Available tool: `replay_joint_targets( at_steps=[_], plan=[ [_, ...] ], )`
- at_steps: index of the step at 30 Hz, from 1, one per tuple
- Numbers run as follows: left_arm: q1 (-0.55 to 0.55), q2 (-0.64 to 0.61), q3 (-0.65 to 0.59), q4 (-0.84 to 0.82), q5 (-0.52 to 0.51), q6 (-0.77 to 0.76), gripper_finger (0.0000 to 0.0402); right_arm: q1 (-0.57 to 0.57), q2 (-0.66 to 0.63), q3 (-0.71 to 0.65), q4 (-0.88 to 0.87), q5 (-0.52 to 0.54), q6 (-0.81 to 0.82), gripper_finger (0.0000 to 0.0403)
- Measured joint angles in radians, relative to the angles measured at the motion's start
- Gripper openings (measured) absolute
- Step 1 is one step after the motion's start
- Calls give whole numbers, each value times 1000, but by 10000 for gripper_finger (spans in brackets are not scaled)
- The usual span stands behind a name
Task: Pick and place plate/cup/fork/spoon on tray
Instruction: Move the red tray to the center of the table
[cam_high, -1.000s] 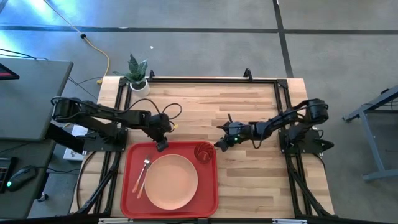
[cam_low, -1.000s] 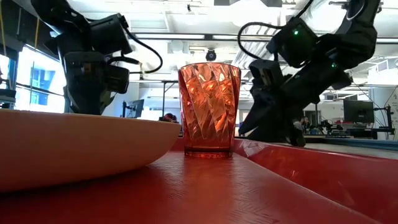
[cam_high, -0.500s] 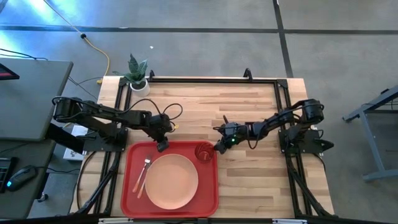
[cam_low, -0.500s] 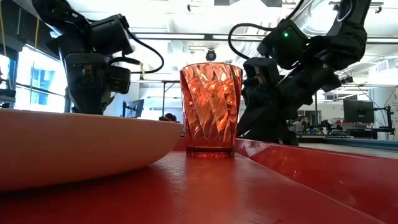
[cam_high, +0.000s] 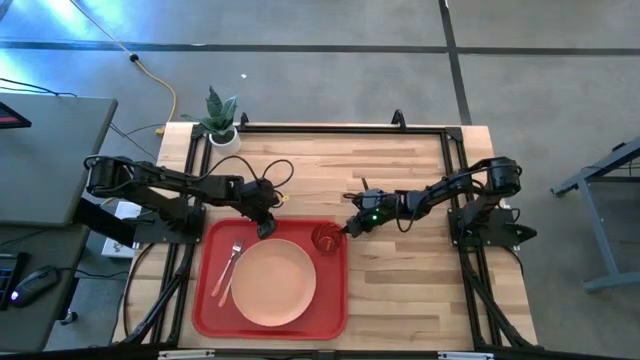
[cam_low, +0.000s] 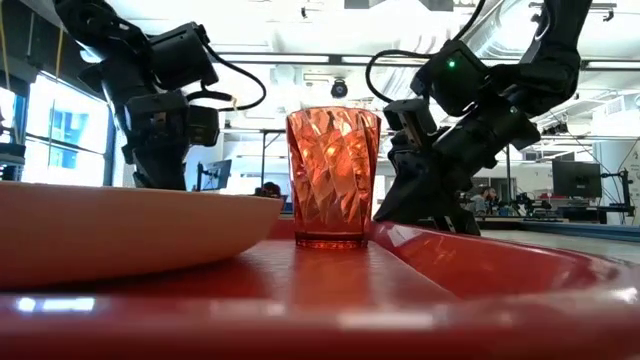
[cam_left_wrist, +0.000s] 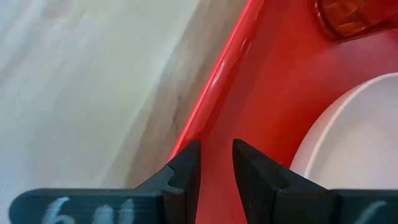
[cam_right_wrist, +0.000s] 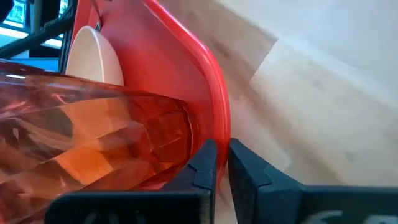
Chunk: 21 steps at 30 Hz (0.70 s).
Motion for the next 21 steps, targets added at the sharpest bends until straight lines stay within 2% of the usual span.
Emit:
replay_joint_targets(
  at_steps=[13, 21],
  plan=[
    [49, -1, 0, 15, 11, 2, 82, -112, -4, 1, -63, -63, -48, 19],
    [49, -1, 0, 5, 14, 2, 82, -195, -57, -4, -150, -47, -103, 19]
  ],
)
